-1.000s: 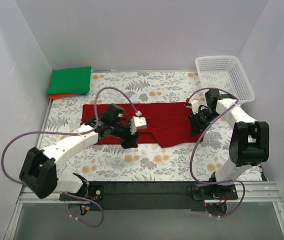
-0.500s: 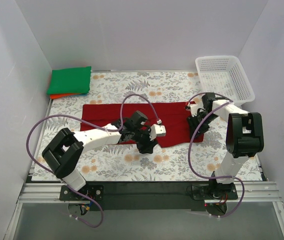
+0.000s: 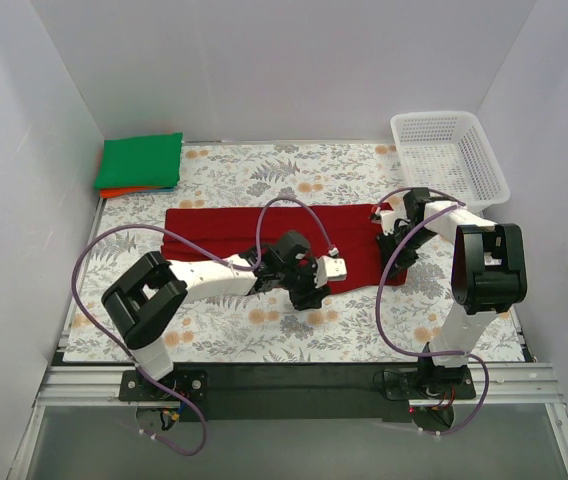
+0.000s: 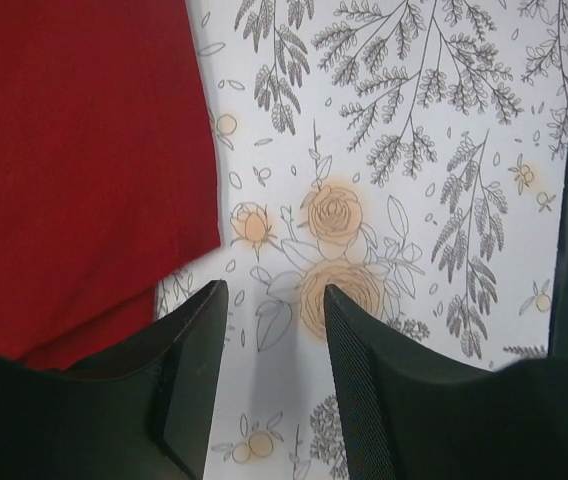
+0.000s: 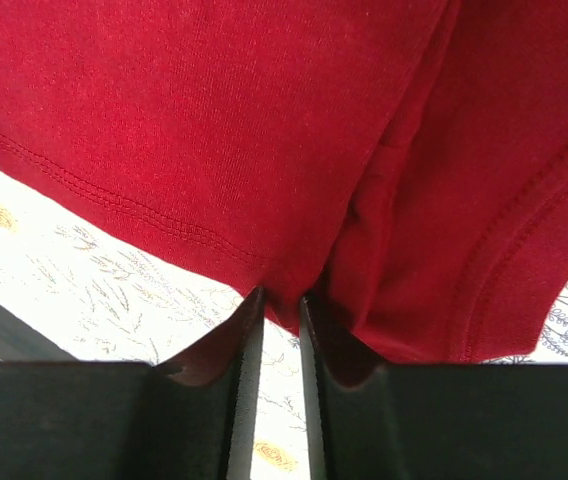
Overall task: Fold and stack the t-shirts
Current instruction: Fold the tshirt
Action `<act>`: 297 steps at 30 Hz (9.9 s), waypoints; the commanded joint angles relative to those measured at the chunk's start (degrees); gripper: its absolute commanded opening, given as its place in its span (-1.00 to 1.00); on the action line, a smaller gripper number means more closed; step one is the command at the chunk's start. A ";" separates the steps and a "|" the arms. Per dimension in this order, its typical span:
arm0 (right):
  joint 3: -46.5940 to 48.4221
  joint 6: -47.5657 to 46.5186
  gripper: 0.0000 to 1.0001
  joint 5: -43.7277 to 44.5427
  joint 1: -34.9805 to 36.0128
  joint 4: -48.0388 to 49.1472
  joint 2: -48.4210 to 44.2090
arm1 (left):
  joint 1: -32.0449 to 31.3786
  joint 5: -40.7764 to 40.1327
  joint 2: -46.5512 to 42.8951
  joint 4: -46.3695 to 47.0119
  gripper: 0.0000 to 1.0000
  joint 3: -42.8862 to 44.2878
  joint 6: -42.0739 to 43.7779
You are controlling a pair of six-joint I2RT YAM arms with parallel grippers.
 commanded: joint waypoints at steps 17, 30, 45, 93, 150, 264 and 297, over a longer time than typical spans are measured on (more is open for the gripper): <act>1.11 0.67 -0.97 -3.00 -0.01 -1.62 -2.24 | -5.12 -6.64 3.08 7.69 -0.33 2.02 5.06; 2.70 0.84 -0.97 -4.23 -0.01 -2.58 -2.50 | -5.12 -5.58 0.00 3.64 -0.42 2.72 9.37; 2.08 0.84 -0.97 -5.11 -0.01 -2.67 -2.94 | -3.54 -8.22 7.73 9.88 -0.45 1.05 16.14; 35.04 10.42 -0.97 -8.19 -0.10 -2.94 15.25 | 16.76 -3.64 16.87 6.71 -1.00 24.87 18.60; 24.50 1.99 -0.11 -1.16 5.17 -5.75 2.33 | 30.37 -4.08 -12.64 -22.28 -0.51 7.48 -4.60; 16.95 6.39 -0.11 -8.97 22.48 2.60 3.66 | 1.64 -9.80 -15.71 -27.47 -0.78 -10.73 -6.01; -29.82 -33.16 0.28 10.00 56.59 8.84 -44.60 | -0.37 1.28 -46.41 -29.86 0.01 -28.04 33.27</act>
